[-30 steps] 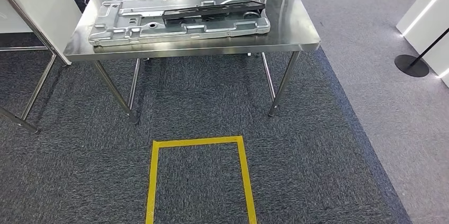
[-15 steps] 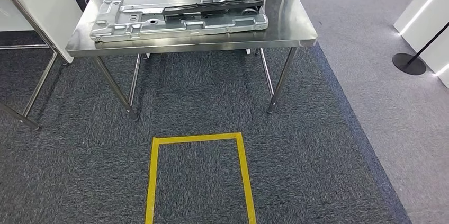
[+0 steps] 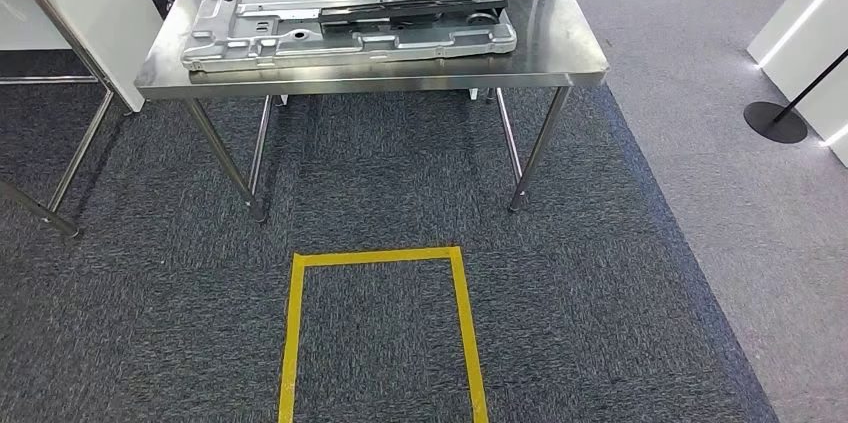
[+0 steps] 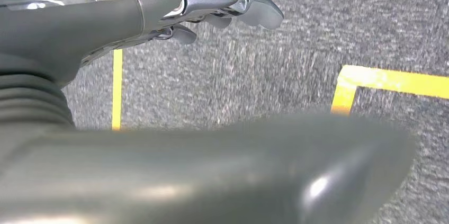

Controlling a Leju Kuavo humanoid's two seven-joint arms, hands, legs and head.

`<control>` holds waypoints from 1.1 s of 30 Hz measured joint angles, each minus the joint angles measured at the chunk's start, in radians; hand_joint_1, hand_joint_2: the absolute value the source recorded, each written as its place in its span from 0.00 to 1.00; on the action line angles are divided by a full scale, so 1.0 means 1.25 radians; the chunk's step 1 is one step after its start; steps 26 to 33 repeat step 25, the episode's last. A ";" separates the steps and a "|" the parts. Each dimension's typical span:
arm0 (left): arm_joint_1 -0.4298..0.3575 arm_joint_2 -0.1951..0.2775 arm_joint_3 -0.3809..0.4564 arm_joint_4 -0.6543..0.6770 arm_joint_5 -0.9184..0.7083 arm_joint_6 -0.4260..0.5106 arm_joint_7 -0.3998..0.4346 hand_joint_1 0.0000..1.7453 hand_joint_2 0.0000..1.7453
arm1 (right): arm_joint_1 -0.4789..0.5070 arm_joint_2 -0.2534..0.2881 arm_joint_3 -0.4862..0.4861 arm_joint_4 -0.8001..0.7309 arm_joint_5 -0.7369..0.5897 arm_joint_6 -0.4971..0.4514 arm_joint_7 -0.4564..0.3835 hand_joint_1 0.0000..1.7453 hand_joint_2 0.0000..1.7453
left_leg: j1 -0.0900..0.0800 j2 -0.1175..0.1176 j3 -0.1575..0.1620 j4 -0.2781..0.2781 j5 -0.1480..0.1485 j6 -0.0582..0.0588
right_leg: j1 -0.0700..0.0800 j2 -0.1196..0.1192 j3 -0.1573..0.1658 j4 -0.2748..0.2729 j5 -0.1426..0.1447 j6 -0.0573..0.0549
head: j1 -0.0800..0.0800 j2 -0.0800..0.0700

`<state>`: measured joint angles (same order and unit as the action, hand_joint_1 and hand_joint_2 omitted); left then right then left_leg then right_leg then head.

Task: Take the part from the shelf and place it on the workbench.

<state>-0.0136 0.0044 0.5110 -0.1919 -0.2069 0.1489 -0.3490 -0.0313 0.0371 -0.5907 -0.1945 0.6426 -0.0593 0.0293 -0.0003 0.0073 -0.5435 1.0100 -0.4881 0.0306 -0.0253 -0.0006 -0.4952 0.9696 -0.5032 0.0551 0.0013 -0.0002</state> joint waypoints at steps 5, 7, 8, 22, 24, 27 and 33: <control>-0.001 -0.001 0.010 0.000 0.001 -0.004 -0.007 0.00 1.00 | 0.001 0.000 -0.011 0.000 -0.005 0.005 -0.004 0.00 0.25 | 0.003 0.000 0.000 -0.003 0.003 -0.007 | 0.006 0.001 -0.003 0.002 0.003 -0.009 | -0.002 0.000; -0.001 -0.001 0.013 0.000 0.000 -0.006 -0.012 0.00 1.00 | 0.001 0.000 -0.014 0.000 -0.006 0.007 -0.005 0.00 0.75 | 0.004 0.000 0.000 -0.003 0.004 -0.008 | 0.006 0.001 -0.003 0.003 0.002 -0.010 | -0.002 0.000; -0.001 -0.001 0.014 0.000 0.000 -0.006 -0.013 0.00 1.00 | 0.000 0.000 -0.016 0.000 -0.006 0.008 -0.006 0.00 0.75 | 0.004 0.000 0.000 -0.004 0.004 -0.008 | 0.006 0.001 -0.004 0.004 0.002 -0.010 | -0.002 0.000; 0.015 -0.001 -0.018 -0.015 0.014 -0.030 0.033 0.00 1.00 | 0.017 0.000 0.020 -0.013 -0.066 0.014 -0.020 0.00 1.00 | 0.005 0.000 0.000 -0.004 0.004 -0.009 | 0.005 0.001 -0.004 0.005 0.002 -0.011 | -0.002 0.000; 0.022 -0.001 -0.042 -0.023 0.025 -0.036 0.050 0.00 1.00 | 0.025 0.000 0.045 -0.020 -0.099 0.015 -0.020 0.00 1.00 | 0.005 0.000 0.000 -0.004 0.004 -0.009 | 0.005 0.001 -0.004 0.005 0.002 -0.011 | -0.002 0.000; 0.024 -0.001 -0.047 -0.025 0.028 -0.038 0.054 0.00 1.00 | 0.027 0.000 0.051 -0.022 -0.107 0.015 -0.020 0.00 1.00 | 0.005 0.000 0.000 -0.004 0.004 -0.009 | 0.005 0.001 -0.004 0.005 0.002 -0.011 | -0.002 0.000; 0.024 -0.001 -0.047 -0.025 0.028 -0.038 0.054 0.00 1.00 | 0.027 0.000 0.051 -0.022 -0.107 0.015 -0.020 0.00 1.00 | 0.005 0.000 0.000 -0.004 0.004 -0.009 | 0.005 0.001 -0.004 0.005 0.002 -0.011 | -0.002 0.000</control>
